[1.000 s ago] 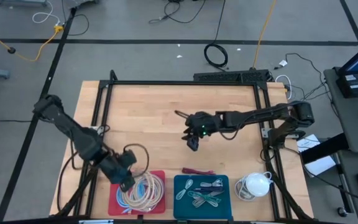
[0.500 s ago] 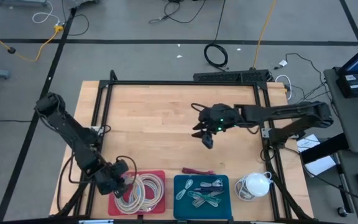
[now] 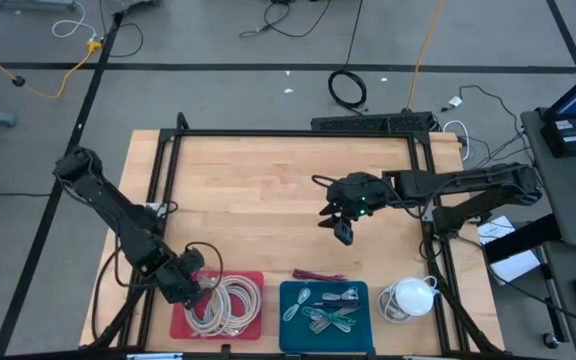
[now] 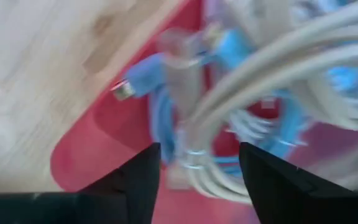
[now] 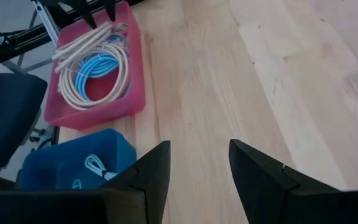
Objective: Pick & Place USB Port
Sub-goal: Put the brown HDMI cable into the red bin, then put the black and red USB cable into the blue bin
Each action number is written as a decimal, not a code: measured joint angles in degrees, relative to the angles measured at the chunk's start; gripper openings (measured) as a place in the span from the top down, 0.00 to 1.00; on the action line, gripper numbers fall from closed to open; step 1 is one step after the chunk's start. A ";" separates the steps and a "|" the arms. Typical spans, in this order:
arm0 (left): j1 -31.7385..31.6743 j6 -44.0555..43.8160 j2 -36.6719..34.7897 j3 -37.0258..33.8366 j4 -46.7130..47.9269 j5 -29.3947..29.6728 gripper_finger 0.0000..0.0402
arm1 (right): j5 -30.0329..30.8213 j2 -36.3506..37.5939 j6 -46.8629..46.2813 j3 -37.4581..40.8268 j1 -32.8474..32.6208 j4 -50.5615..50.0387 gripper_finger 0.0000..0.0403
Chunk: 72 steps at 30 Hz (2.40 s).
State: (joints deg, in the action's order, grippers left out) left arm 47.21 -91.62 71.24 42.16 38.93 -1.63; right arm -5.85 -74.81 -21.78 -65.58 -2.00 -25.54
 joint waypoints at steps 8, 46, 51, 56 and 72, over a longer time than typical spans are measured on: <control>-1.98 7.16 -7.34 8.56 0.39 8.18 0.41 | -0.15 -0.23 -0.02 0.00 0.00 0.13 0.61; -22.07 23.81 -8.23 16.47 7.99 23.56 0.41 | -8.19 -36.89 10.39 -0.11 -9.88 18.62 0.62; -22.07 23.84 -8.24 16.47 7.99 23.90 0.41 | -0.99 -37.47 14.12 -0.16 -9.80 18.69 0.75; -22.07 23.68 -8.24 16.47 7.84 24.03 0.41 | 0.95 -40.03 15.05 -0.20 -9.21 17.74 0.96; -22.07 22.07 -8.24 16.47 7.49 28.70 0.41 | 6.79 -19.55 4.47 -16.86 -2.14 -6.75 1.00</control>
State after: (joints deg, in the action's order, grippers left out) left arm 25.15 -69.55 63.00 58.63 46.41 27.07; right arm 0.94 -94.36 -17.31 -82.44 -4.14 -32.29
